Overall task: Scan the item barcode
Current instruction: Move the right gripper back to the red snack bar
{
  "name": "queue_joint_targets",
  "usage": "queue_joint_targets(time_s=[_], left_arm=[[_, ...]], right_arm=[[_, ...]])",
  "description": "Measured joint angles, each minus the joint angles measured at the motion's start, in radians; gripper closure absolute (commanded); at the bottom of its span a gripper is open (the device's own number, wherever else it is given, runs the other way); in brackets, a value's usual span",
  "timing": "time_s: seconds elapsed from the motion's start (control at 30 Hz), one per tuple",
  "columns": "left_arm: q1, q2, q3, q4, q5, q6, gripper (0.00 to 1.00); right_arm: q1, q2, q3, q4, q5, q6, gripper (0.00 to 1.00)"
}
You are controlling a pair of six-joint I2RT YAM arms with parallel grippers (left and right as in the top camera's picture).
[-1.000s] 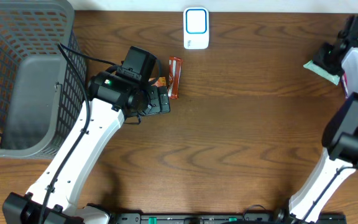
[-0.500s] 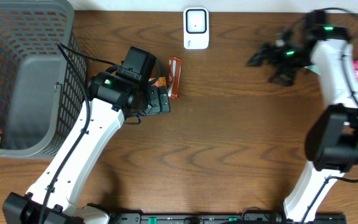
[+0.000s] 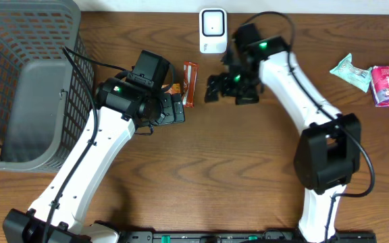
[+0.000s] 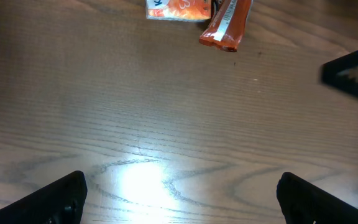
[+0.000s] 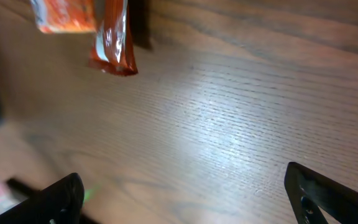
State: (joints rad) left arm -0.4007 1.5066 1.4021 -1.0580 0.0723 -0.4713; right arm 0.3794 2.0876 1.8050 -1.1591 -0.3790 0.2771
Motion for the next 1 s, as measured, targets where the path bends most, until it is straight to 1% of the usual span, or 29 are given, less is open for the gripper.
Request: queue_joint_targets(time_s=[0.17,0.5,1.0], left_arm=[[0.0,0.0,0.0,0.0,0.0,0.0,0.02],[0.0,0.0,0.0,0.0,0.0,0.0,0.02],[0.0,0.0,0.0,0.0,0.0,0.0,0.02]], right_arm=[[0.04,0.0,0.0,0.008,0.074,0.003,0.01],[0.019,0.0,0.0,0.028,0.116,0.034,0.01],[0.019,0.0,0.0,0.139,0.2,0.038,0.01]])
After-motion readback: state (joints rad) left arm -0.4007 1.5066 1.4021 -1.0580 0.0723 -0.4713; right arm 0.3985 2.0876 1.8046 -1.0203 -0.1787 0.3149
